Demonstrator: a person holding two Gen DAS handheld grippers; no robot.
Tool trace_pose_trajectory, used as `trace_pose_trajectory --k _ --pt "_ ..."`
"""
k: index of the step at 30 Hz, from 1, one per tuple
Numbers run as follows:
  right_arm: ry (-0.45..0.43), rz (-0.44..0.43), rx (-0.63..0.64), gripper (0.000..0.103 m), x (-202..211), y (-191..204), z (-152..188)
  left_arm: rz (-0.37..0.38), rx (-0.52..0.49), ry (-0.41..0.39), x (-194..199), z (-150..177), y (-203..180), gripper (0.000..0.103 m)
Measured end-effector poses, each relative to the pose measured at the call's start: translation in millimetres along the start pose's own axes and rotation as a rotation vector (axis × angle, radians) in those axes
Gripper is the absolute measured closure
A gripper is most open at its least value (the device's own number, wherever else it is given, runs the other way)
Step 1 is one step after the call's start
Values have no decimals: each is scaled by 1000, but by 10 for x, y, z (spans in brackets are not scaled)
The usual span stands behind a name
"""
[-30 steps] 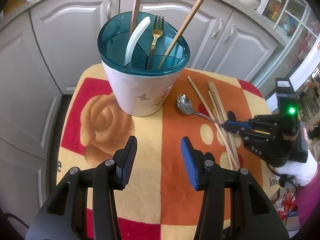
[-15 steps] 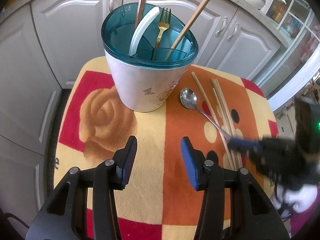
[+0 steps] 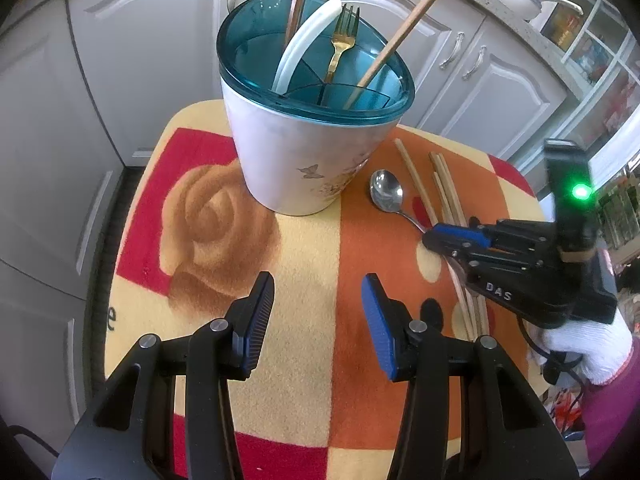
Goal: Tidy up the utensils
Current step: 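Grasp the steel spoon with the left tool while the right tool grasps a wooden chopstick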
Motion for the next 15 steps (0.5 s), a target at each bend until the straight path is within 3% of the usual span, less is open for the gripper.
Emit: trace_pose_trajectory --k 3,5,12,15 --pt "35 -14 -19 92 -71 -33 28 2 2 4 -8 4 12 58" --pt "41 -51 -37 98 -63 2 67 2 5 6 -21 6 28 58" --pt "81 -337 -129 98 22 545 545 46 -1 51 -141 89 39 58" --pt "85 -369 -141 98 9 740 733 50 -33 68 -175 157 22 58"
Point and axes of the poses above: each gripper's, at about its wrist camera, not at the fingertips, and x roughly against the way its jaws point, y to its left, z to its underside, the point moved 9 cm from there along -x, roughly the way its jaws point, and after that the axes turned 9 degrees about y, right-handed, at the moved point
